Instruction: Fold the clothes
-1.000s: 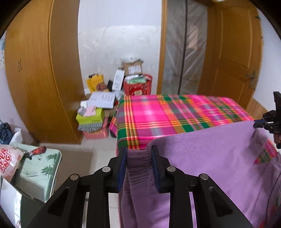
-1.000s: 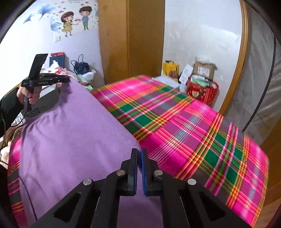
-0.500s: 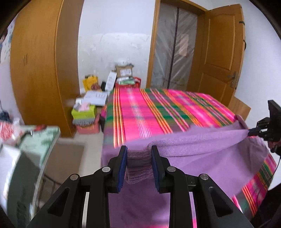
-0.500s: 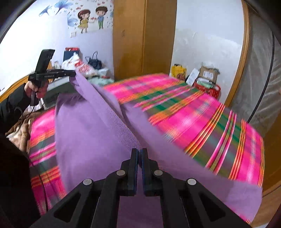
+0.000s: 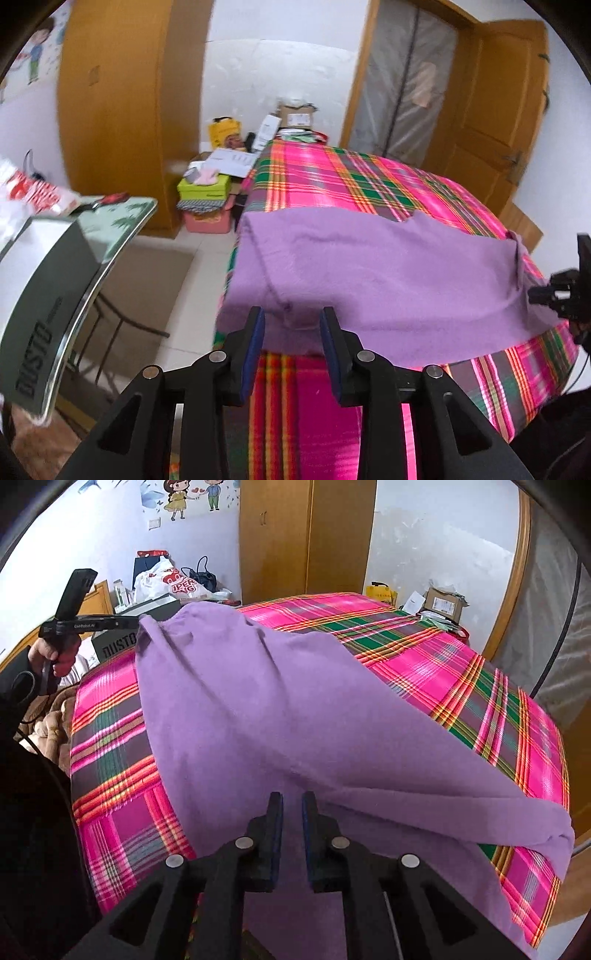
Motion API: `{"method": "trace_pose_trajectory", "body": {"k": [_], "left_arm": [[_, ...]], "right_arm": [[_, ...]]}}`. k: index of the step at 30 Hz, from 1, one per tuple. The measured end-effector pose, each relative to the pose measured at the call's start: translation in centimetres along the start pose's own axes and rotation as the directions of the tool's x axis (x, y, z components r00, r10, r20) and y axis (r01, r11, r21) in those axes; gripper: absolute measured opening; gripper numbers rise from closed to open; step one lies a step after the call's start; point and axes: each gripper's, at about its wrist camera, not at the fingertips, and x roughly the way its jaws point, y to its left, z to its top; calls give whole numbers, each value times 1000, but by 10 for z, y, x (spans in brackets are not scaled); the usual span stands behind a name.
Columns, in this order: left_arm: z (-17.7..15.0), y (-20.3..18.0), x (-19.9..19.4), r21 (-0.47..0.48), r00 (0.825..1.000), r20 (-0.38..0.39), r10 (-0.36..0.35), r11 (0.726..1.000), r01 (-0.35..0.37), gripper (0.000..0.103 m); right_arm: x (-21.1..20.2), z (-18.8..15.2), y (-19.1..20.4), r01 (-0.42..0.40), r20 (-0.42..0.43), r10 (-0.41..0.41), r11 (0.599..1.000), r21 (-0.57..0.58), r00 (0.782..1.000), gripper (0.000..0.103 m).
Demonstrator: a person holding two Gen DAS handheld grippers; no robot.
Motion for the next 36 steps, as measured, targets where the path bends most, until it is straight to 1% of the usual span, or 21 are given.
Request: {"method": "trace_pose_trajectory", "body": {"k": [4,6,9,11,13,16,18,21,24,27,30,31,32,33,34,35,36], "left_arm": [[-9,2,-5,-86,1000,-2,0,996,0,36],[-12,-3,-4,-121,1000,-13,-14,993,12,38],[-13,-18,-3,-149,999,-16,-42,988,39,41],[-11,-27,-1,-169,997,-12,-70,983,67,48],[-8,-36,2,-188,996,-15,-93,978,89,64],[-5,-48,14,-215,992,-53,-116,971,102,72],[-5,-53,24,-228,990,-89,-110,970,88,72],[-5,-52,35,-271,986,-125,-110,960,73,72],[-5,-50,42,-319,983,-131,-126,945,79,72],[-3,-50,44,-330,984,-129,-124,941,76,72],[0,-51,43,-337,987,-112,-119,939,75,69],[1,-51,43,-339,987,-106,-117,938,75,63],[2,-50,42,-343,988,-101,-115,937,73,58],[2,-50,42,-349,989,-99,-111,935,70,48],[3,-48,41,-355,990,-97,-106,932,65,38],[3,-46,41,-362,990,-95,-100,930,59,34],[3,-44,41,-372,991,-94,-95,927,54,25]], "right_arm": [[0,-5,-2,29,-2,-29,1000,3,1000,11],[-2,-6,-3,58,4,-58,998,-3,998,15],[-4,-4,-2,100,16,-100,995,-27,995,18],[-4,-2,-3,121,24,-120,992,-42,993,19],[-4,0,-3,133,27,-132,989,-63,991,21],[-2,5,-1,151,28,-149,983,-106,989,26],[2,7,-1,143,17,-142,979,-144,990,31],[8,11,0,119,-9,-123,972,-204,992,36],[16,14,1,99,-38,-113,959,-265,993,37],[27,15,1,71,-77,-100,947,-314,992,36],[33,13,3,58,-96,-97,938,-343,991,36],[34,13,3,53,-100,-93,936,-347,991,36],[34,13,3,44,-100,-84,939,-342,991,28],[34,13,3,42,-103,-81,939,-340,991,17],[35,13,3,47,-102,-86,939,-342,991,15],[35,13,4,52,-101,-92,938,-343,991,13],[35,12,5,56,-101,-97,937,-345,990,9]]}}
